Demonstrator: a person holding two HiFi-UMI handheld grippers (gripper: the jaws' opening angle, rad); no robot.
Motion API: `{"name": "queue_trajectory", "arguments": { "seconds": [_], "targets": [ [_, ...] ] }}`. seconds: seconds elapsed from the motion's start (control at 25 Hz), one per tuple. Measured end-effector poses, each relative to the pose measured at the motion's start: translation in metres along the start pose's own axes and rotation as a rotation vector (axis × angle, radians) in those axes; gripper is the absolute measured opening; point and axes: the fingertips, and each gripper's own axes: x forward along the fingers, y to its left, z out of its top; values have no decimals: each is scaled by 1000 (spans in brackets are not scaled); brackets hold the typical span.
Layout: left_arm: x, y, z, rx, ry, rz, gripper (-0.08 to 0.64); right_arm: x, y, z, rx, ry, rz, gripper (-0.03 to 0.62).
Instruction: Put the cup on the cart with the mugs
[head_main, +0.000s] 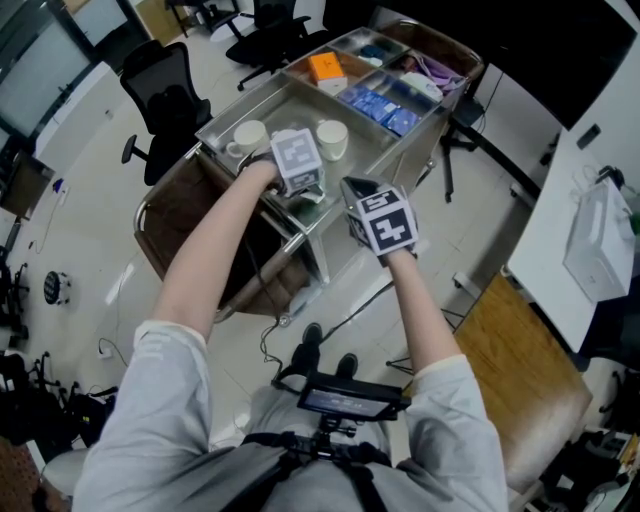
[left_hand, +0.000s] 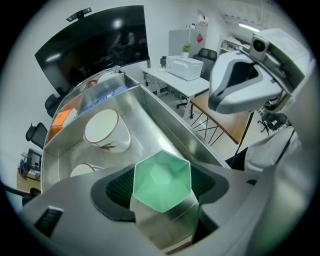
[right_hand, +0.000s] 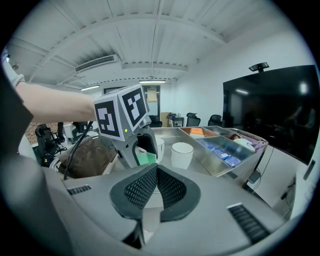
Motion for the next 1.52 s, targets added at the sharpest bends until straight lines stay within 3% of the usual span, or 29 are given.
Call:
{"name": "queue_trajectory", "arguments": {
  "seconds": [0.2,0.32,0.6,0.96,1.12,1.24,1.36,1.52],
  "targets": [
    [5,13,9,16,-60,50,335,0,-3,-2,5,-2,5,2],
    [8,4,4,-20,-57,8,405,1,-1,-4,5,3,10,2],
    [7,2,-2,-36,-49,17,422,1,2,-9,15,14,13,2],
    [-21,2,11,-17,-144,87,422,-3,5,-9,25,9,22,2],
    [-43,-10,-2,-87,-148,114,422,-11,7,-7,16,0,15,2],
    [-60,-20,-6,-136,-210,147,420,-21,9,-2,2,-23,8,2],
    [-75,-37,-11,-171,-274,191,406,-33,14,-2,2,-34,11,2],
    [-101,-61,-13,-236,-405,281,274,-52,21,-1,4,-63,18,2]
  ]
}}
